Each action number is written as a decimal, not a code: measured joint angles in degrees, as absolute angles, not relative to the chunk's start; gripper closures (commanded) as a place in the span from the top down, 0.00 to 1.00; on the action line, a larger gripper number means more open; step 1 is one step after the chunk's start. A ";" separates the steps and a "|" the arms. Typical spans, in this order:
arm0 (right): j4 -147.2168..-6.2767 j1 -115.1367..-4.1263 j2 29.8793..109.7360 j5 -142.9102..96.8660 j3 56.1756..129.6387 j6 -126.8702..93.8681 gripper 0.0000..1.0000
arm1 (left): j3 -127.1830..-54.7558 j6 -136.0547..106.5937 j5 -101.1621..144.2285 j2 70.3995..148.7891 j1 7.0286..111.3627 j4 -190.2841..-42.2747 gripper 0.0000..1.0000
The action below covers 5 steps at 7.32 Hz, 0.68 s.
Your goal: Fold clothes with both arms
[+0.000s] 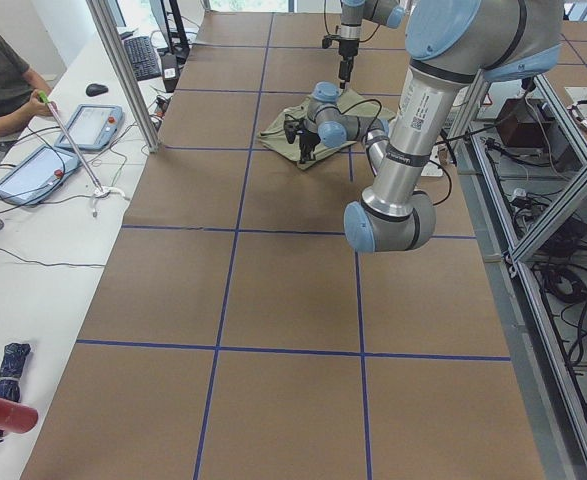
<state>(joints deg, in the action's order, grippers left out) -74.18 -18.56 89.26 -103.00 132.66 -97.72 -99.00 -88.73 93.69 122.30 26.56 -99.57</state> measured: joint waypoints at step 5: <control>-74.18 -21.44 87.12 -102.94 133.02 -97.73 1.00 | -72.00 -76.45 93.69 135.12 39.50 -115.42 0.00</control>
<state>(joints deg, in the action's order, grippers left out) -74.18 -21.44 87.12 -102.94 133.02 -97.73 -72.00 -76.45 93.69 135.12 39.50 -115.42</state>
